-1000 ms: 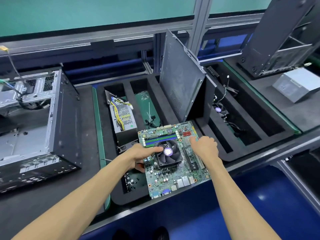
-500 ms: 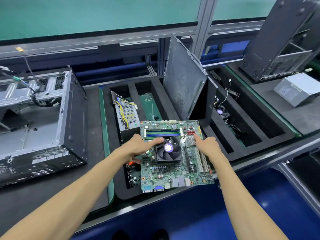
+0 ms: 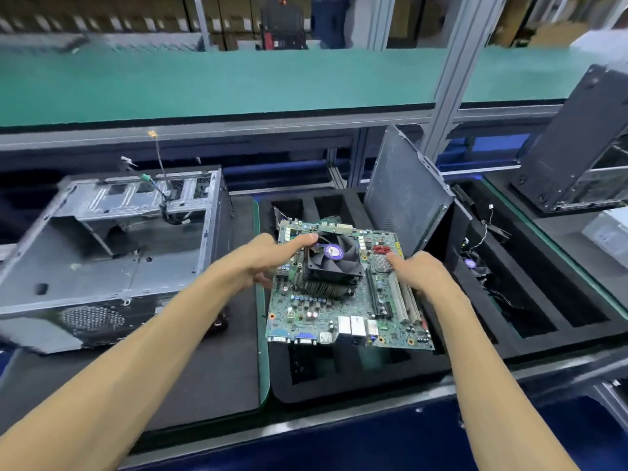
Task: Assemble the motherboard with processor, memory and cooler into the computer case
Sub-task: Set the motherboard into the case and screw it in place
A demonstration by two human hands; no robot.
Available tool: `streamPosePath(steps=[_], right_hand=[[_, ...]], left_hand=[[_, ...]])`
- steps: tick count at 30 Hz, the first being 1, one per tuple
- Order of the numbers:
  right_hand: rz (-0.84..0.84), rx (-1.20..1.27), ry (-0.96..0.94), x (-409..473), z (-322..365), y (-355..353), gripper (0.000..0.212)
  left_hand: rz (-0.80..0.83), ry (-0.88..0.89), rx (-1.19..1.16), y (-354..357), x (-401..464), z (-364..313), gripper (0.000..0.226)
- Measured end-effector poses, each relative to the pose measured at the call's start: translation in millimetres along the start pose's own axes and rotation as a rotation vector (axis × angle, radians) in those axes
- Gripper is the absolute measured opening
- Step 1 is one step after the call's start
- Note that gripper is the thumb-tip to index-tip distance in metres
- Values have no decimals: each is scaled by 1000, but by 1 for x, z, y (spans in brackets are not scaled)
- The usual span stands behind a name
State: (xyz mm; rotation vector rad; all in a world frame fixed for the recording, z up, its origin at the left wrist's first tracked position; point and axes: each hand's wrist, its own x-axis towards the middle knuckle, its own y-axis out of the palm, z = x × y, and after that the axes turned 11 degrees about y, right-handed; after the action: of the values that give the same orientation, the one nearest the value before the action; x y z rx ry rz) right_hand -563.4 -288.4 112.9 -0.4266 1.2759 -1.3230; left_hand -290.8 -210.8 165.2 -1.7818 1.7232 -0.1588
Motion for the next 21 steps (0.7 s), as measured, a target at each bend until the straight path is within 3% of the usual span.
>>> streamPosePath(steps=[4, 9, 11, 13, 15, 18, 21], right_hand=[[6, -35, -105, -31, 56, -10, 72], [31, -51, -287, -84, 134, -13, 74], [42, -70, -346, -109, 166, -7, 66], [48, -94, -379, -134, 197, 4, 50], [78, -128, -408, -157, 224, 18, 48], [131, -141, -405, -186, 258, 45, 71], [197, -161, -378, -206, 285, 72, 75]], left_hand=[[-64, -13, -5, -54, -23, 6, 130], [-85, -4, -31, -141, -48, 30, 115], [-86, -44, -83, -178, -57, 49, 112], [-97, -58, -135, -212, -63, 74, 94], [-96, -83, -167, -241, -69, 100, 74], [-87, -120, -198, -277, -75, 139, 68], [-41, -145, -217, -308, -76, 173, 73]])
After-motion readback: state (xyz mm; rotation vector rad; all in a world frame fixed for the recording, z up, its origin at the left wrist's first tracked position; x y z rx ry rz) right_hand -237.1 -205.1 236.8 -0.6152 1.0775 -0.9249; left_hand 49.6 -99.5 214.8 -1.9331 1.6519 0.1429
